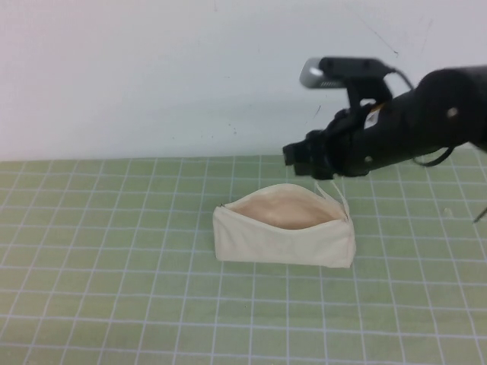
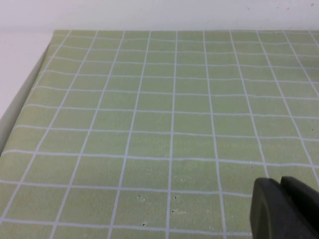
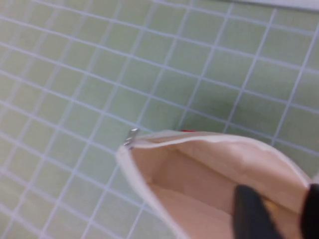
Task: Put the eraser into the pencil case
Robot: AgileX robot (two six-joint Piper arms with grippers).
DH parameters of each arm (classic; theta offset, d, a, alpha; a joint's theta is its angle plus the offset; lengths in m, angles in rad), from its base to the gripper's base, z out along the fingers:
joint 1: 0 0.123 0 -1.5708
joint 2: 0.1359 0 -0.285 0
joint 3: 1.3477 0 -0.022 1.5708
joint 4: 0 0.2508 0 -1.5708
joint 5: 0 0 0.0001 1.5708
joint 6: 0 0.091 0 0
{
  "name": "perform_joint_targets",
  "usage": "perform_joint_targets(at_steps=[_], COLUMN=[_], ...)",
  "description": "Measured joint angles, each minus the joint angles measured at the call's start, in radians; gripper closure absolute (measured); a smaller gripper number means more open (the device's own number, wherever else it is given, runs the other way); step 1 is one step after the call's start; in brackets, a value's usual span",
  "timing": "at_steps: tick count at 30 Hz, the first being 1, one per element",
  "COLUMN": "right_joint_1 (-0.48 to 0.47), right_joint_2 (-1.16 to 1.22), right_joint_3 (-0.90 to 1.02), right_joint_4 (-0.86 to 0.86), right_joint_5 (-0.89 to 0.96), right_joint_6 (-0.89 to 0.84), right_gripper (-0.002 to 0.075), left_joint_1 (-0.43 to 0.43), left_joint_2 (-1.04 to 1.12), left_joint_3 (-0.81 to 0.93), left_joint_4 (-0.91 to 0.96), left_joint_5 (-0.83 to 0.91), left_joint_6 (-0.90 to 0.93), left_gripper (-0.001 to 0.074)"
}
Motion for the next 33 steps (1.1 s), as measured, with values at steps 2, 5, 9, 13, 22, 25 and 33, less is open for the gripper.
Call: perform_joint_targets(at_steps=[2,5,9,13,22,25,33], right_joint_1=[0.0,0.0,0.0,0.0,0.0,0.0,0.0], right_joint_2=[-0.055,-0.179,-0.385,-0.598,-0.944,-0.998,-1.122], right_joint_3=[0.009,0.077,0.26,0.452,0.673,0.703,0.918], right_joint_4=[0.0,0.0,0.0,0.0,0.0,-0.029,-0.097], right_joint_5=[0.022,0.007,-0.095,-0.179,-0.092,0.02,-0.048], right_joint_6=[-0.022,-0.036,-0.054,-0.097,-0.234,-0.241,-0.241], right_gripper=[0.0585,0.0684,0.0718,0.0726,0.0727,0.0727,0.0727], left_joint_1=[0.0,0.0,0.0,0.0,0.0,0.0,0.0], left_joint_2=[0.0,0.0,0.0,0.0,0.0,0.0,0.0], left_joint_3=[0.0,0.0,0.0,0.0,0.0,0.0,0.0], left_joint_4=[0.0,0.0,0.0,0.0,0.0,0.0,0.0], left_joint_5=[0.0,0.0,0.0,0.0,0.0,0.0,0.0], left_joint_6=[0.0,0.0,0.0,0.0,0.0,0.0,0.0], left_gripper=[0.0737,0.0737,0.0737,0.0737,0.0737,0.0737,0.0737])
